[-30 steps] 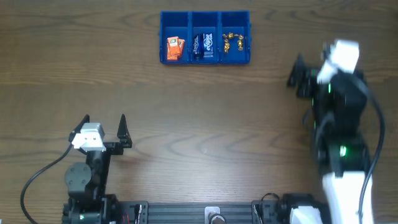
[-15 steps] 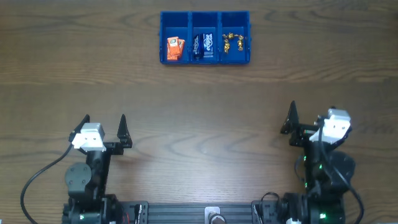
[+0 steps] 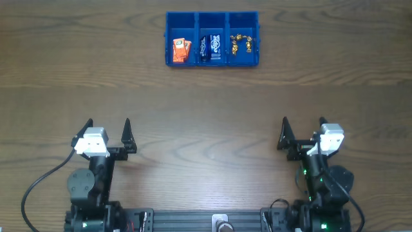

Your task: Sort Candies Into Trays

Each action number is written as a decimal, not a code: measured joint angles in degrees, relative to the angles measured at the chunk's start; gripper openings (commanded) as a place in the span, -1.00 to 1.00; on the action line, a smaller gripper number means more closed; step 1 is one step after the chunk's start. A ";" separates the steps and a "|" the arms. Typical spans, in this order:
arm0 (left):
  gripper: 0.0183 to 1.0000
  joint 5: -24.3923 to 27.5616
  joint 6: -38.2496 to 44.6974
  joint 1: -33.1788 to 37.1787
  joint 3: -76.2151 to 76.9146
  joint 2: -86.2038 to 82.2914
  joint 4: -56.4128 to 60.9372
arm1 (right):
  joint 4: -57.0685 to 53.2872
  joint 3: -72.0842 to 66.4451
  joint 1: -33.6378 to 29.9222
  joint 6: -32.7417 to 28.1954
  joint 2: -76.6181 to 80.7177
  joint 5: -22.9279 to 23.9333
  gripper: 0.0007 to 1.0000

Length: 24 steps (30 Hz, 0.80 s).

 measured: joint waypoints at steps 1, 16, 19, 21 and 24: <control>1.00 0.00 0.00 0.00 0.00 0.00 0.00 | -0.15 -0.28 0.11 -0.02 -0.76 -0.13 1.00; 1.00 0.00 0.00 0.00 0.00 0.00 -0.02 | 6.58 -5.29 3.41 -1.66 -1.62 6.67 1.00; 1.00 0.00 0.00 0.00 0.00 0.00 -0.02 | 7.78 -6.19 3.41 -2.91 -1.62 6.67 1.00; 1.00 0.00 0.00 0.00 0.00 0.00 -0.02 | 7.89 -6.32 3.41 -4.59 -1.62 6.67 1.00; 1.00 0.00 0.00 0.00 0.00 0.00 -0.02 | 7.98 -6.34 3.43 -7.17 -1.62 6.67 1.00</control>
